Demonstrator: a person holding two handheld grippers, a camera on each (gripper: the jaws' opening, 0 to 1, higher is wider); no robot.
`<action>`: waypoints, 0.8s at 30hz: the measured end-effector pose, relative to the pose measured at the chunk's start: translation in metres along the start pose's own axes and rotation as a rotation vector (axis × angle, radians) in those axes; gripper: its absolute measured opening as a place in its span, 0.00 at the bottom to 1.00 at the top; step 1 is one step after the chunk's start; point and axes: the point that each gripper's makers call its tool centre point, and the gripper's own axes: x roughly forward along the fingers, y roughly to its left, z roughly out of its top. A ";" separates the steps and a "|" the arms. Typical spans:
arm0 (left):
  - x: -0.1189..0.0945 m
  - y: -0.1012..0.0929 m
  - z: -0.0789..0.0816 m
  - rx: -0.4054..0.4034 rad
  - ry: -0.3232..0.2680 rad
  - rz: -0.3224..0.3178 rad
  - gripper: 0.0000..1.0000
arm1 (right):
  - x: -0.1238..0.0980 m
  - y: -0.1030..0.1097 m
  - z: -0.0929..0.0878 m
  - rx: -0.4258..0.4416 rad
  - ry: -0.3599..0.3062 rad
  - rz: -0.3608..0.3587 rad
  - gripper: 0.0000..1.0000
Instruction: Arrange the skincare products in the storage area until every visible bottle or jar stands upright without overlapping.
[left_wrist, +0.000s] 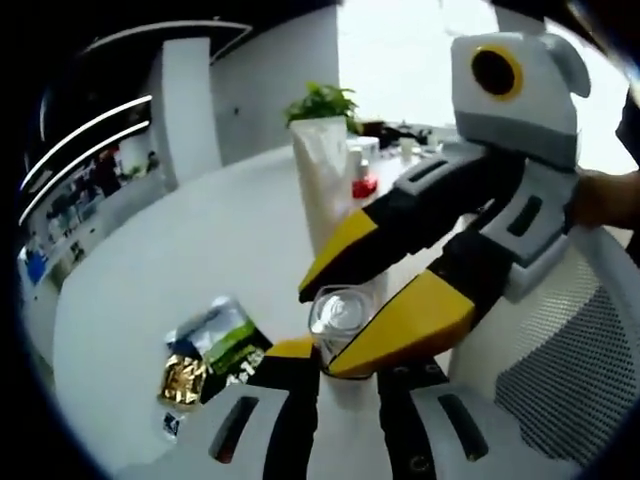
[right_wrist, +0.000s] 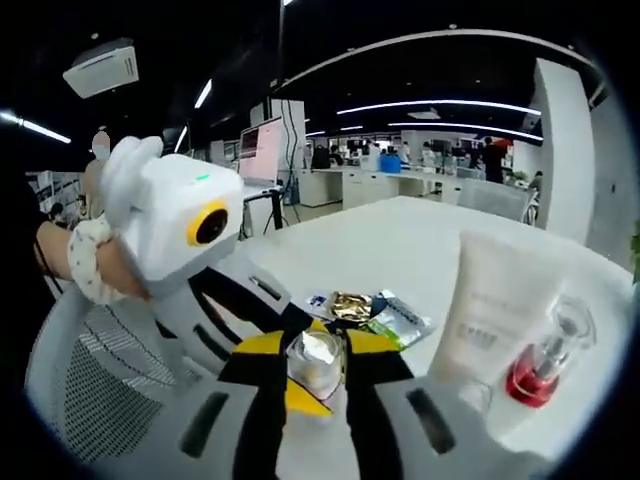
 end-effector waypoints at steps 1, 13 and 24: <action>0.000 0.000 0.000 0.002 -0.002 0.000 0.19 | 0.000 0.000 0.000 0.000 0.000 0.001 0.22; -0.001 0.007 -0.004 0.027 0.022 0.031 0.21 | -0.008 -0.006 0.009 0.035 -0.044 -0.016 0.29; -0.011 0.003 -0.022 0.124 0.154 0.029 0.29 | -0.021 0.010 -0.016 -0.167 0.141 0.053 0.31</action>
